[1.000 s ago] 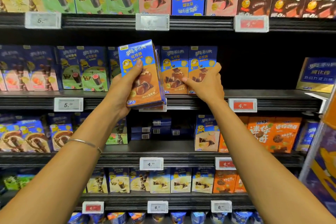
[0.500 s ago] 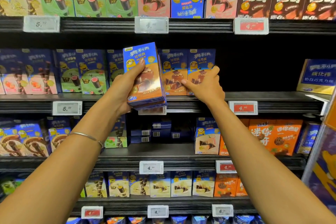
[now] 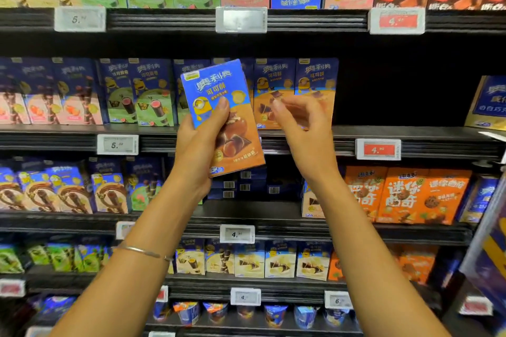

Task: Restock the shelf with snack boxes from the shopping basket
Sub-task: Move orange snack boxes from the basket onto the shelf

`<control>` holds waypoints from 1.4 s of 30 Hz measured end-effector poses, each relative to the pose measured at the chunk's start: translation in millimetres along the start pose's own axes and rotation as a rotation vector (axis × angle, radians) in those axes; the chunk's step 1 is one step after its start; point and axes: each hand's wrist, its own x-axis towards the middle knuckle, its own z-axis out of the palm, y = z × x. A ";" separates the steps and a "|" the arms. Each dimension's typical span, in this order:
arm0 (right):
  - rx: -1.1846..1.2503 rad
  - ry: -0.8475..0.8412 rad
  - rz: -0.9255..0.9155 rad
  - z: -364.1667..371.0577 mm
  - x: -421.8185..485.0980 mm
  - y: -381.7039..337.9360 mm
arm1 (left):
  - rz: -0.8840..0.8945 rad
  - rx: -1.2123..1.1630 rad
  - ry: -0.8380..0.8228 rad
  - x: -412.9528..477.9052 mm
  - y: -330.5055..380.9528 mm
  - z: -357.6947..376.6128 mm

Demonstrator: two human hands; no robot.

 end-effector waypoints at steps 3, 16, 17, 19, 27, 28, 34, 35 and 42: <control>-0.014 -0.231 0.110 9.9 -25.4 -9.2 | -0.018 -0.008 -0.008 -21.3 -13.9 -1.0; 0.078 -0.332 0.322 10.3 -37.5 -6.3 | -0.097 -0.046 0.081 -33.4 -25.5 -23.1; 0.110 -0.303 0.326 10.4 -34.0 -6.3 | -0.103 -0.003 0.138 -30.7 -27.7 -26.4; 0.197 -0.214 0.338 9.8 -21.2 -5.8 | -0.113 0.089 0.256 -24.3 -32.5 -34.9; 0.198 0.016 0.243 18.3 47.5 7.5 | -0.154 0.146 0.344 -20.8 -32.6 -52.0; 0.186 0.035 0.227 21.5 53.0 10.6 | -0.151 0.140 0.343 -21.1 -31.6 -51.9; 0.001 0.107 0.121 44.2 63.6 29.2 | -0.138 0.152 0.311 -20.5 -24.4 -50.7; -0.051 0.118 0.103 45.7 63.0 33.5 | -0.132 0.153 0.302 -20.6 -23.3 -50.5; -0.221 0.173 0.094 43.3 58.4 38.5 | -0.118 0.172 0.252 -20.6 -21.1 -46.5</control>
